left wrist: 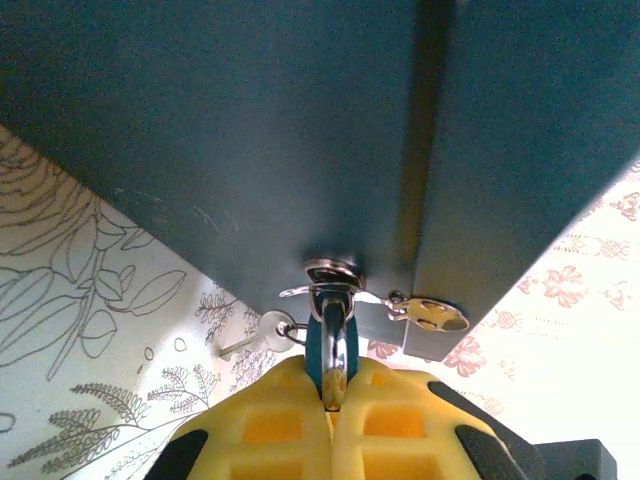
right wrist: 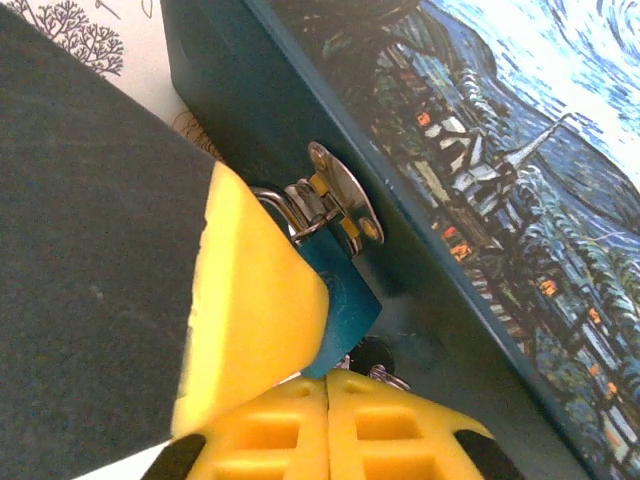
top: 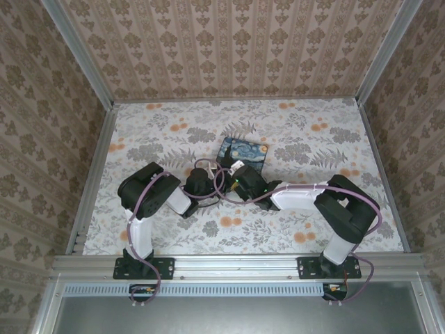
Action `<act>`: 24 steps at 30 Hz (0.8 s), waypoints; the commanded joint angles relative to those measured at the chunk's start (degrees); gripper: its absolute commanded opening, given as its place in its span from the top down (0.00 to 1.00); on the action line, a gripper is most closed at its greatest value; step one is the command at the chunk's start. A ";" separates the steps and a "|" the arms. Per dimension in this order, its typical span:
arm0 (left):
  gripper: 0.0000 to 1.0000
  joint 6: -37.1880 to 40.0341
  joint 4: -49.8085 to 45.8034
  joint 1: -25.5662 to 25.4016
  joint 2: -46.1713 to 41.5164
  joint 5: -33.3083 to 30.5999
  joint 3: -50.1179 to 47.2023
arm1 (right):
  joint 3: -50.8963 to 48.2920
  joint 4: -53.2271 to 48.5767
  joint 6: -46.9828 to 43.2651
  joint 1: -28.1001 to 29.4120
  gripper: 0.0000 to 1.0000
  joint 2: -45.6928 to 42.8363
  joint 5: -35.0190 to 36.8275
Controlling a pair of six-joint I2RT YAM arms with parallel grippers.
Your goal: Unlock the padlock with the key
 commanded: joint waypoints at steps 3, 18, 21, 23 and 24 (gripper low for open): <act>1.00 -1.05 3.41 -1.37 -2.95 4.47 -0.13 | 2.43 1.46 2.14 -1.45 0.99 0.74 2.03; 1.00 -0.85 3.43 -1.02 -2.16 3.67 -1.19 | -2.43 3.19 16.00 -12.10 1.00 -7.53 -28.72; 1.00 -1.27 3.42 -0.95 -2.41 3.25 -1.37 | -3.81 3.52 16.76 -12.73 0.84 -9.45 -28.82; 1.00 -1.97 3.44 -0.87 -2.51 2.74 -1.47 | -4.86 3.13 17.03 -12.97 0.78 -11.16 -28.53; 1.00 -2.37 3.36 -0.81 -2.51 2.72 -1.47 | -5.31 2.75 16.91 -13.06 0.78 -12.31 -28.21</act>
